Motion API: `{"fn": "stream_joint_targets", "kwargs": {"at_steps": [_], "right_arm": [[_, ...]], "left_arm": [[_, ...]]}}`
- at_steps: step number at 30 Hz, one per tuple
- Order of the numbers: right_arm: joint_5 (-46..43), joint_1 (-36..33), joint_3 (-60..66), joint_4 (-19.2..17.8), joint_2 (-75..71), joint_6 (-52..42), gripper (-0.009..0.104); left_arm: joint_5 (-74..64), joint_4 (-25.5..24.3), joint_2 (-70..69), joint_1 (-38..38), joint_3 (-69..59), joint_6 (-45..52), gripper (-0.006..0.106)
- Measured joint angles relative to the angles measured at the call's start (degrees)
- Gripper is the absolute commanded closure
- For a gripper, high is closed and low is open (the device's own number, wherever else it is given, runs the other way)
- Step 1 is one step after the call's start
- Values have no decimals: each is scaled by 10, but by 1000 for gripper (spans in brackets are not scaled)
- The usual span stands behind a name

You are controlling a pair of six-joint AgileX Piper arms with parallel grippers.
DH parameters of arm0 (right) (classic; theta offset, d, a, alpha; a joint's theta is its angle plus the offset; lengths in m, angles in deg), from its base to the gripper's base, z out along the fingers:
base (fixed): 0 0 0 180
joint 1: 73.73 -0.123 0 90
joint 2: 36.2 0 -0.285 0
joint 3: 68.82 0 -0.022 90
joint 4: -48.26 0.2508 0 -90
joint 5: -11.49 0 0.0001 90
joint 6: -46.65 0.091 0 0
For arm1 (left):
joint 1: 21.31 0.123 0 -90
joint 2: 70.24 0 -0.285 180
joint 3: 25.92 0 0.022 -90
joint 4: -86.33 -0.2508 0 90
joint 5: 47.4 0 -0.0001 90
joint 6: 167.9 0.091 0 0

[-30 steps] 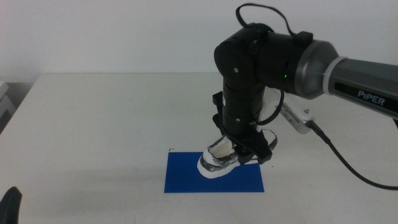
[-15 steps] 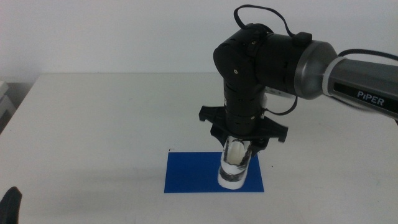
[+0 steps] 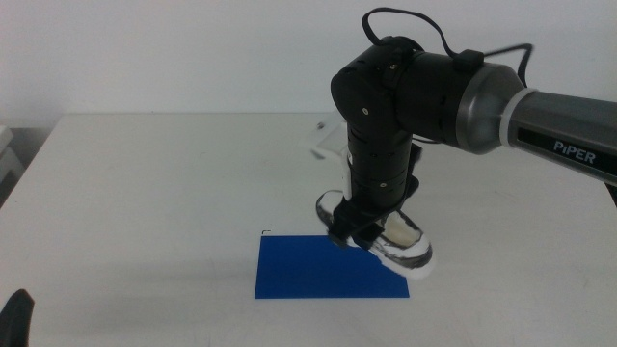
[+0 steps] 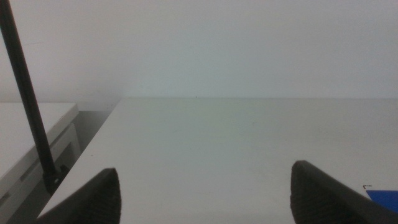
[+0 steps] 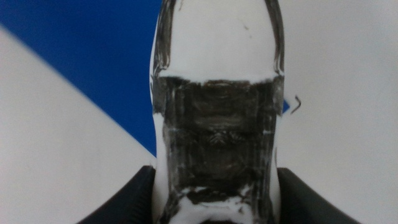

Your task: Use one arm to grab the shoe from the table and place it on the mat.

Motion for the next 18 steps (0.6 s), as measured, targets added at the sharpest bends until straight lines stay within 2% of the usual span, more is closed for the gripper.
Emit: {"fn": "stream_joint_targets", "kwargs": {"at_steps": [4, 7, 14, 18], "right_arm": [[1, 0, 0, 0, 0, -150, 99], [-5, 0, 0, 10, 0, -224, 99], [-49, 0, 0, 51, 0, -267, 99], [-92, 0, 0, 55, 7, -269, 99]], "left_arm": [[0, 0, 0, 0, 0, 0, 7], [0, 0, 0, 0, 0, 0, 7], [0, 0, 0, 0, 0, 0, 7], [0, 0, 0, 0, 0, 0, 7]]}}
